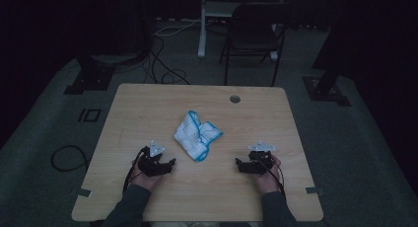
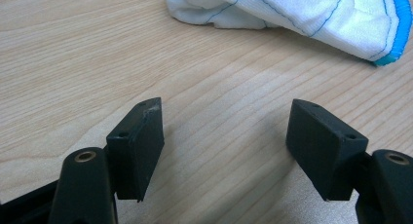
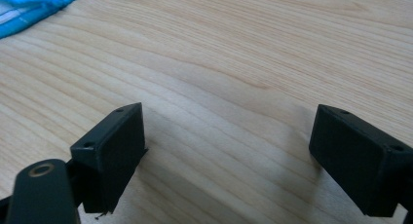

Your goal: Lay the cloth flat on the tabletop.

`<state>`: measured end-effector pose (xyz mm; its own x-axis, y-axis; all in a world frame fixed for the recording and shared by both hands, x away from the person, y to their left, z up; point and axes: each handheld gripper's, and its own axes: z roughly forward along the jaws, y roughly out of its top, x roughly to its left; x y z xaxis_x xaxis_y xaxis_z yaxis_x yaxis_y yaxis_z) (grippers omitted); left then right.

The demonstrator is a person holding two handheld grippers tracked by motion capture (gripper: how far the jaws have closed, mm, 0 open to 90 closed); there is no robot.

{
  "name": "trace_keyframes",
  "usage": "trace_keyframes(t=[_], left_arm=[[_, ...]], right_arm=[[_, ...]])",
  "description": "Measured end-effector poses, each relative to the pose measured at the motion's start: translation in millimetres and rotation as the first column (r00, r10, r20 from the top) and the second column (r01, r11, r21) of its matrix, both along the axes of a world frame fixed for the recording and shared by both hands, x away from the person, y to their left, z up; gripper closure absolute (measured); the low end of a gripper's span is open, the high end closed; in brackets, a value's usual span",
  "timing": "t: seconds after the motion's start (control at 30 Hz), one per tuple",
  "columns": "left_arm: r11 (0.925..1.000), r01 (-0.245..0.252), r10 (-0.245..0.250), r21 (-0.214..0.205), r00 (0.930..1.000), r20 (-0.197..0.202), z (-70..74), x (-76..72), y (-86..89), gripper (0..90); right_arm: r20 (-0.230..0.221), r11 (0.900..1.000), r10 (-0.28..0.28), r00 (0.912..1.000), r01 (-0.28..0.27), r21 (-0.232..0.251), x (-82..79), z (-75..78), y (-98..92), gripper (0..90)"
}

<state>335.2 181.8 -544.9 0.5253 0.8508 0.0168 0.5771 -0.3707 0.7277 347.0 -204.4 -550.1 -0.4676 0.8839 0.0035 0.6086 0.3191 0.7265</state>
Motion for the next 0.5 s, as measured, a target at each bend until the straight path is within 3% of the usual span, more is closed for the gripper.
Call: trace_keyframes(t=[0.13, 0.23, 0.37, 0.5], left_arm=[[1.0000, 0.000, 0.000, 0.001, 1.0000, 0.000, 0.0, 0.0, 0.0, 30.5], [1.0000, 0.003, -0.003, 0.001, 1.0000, -0.001, 0.1, -0.2, -0.1, 30.5], [1.0000, 0.008, -0.008, -0.001, 1.0000, 0.000, -0.1, -0.7, 0.0, 30.6], [0.9999, 0.008, -0.008, 0.006, 0.9998, -0.016, 2.8, -0.7, -1.8, 36.5]], right_arm=[[0.000, 1.0000, 0.000, 1.0000, 0.000, 0.001, -0.1, 0.1, 0.9, 13.2], [0.010, 0.9997, 0.022, 0.9997, -0.022, 0.007, 1.4, 0.4, 4.0, 20.3], [0.015, 0.9996, 0.028, 0.9995, -0.028, 0.009, 2.4, 0.6, 8.1, 22.1], [0.016, 0.9991, 0.041, 0.9990, -0.041, 0.008, 5.3, 0.7, 11.3, 22.1]])
